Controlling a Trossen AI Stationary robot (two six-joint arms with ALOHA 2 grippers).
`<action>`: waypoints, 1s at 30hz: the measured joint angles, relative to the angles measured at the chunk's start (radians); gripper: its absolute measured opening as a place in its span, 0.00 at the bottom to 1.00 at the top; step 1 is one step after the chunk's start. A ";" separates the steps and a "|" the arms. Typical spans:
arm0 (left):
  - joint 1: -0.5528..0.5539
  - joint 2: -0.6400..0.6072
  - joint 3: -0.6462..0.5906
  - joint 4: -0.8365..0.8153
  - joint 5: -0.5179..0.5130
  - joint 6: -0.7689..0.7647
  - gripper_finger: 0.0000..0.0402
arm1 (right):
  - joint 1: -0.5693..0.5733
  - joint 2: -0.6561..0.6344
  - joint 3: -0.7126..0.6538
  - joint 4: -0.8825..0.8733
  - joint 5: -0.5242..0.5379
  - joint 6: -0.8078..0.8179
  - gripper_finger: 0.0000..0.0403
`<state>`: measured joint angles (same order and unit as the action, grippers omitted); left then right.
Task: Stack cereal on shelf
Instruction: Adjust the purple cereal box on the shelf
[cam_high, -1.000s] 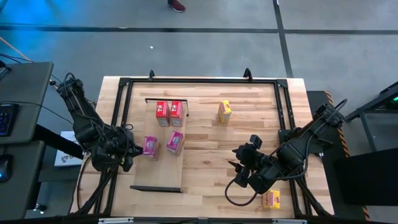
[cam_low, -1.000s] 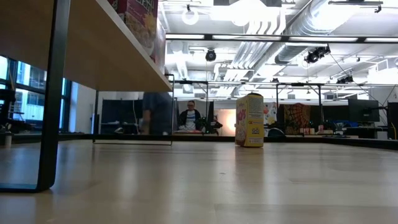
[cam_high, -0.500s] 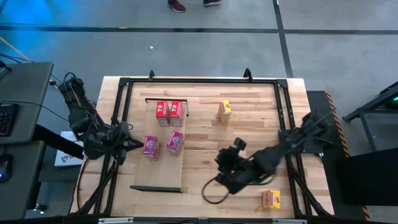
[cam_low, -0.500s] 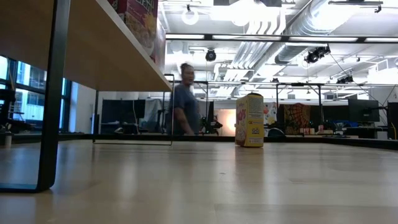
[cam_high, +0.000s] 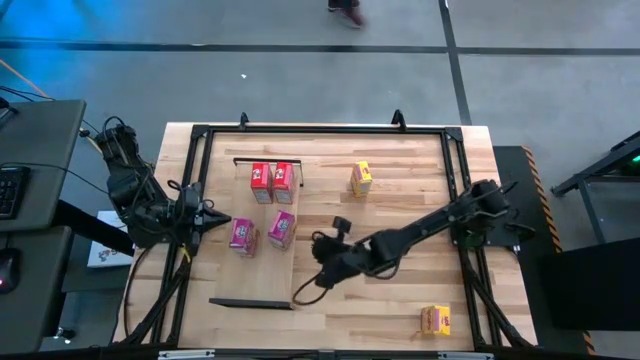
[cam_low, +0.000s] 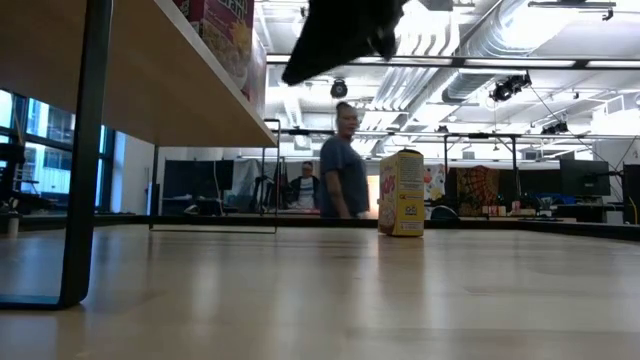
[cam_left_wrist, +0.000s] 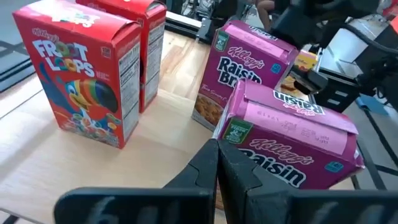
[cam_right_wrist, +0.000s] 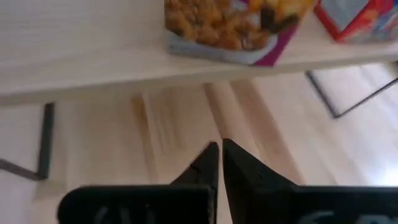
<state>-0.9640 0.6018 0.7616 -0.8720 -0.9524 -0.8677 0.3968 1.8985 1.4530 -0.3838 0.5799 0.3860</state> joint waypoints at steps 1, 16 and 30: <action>0.000 0.000 0.000 0.001 0.000 0.005 0.00 | -0.008 -0.020 -0.049 0.056 -0.023 -0.005 0.01; 0.000 0.004 -0.001 -0.075 -0.092 0.014 0.00 | -0.091 -0.091 -0.630 1.306 -0.170 -0.123 0.00; 0.001 0.053 -0.002 -0.122 -0.194 -0.047 0.00 | -0.156 -0.052 -0.448 1.202 -0.276 -0.211 0.00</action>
<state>-0.9634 0.6549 0.7601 -0.9941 -1.1468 -0.9146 0.2408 1.8469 1.0053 0.8183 0.3040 0.1747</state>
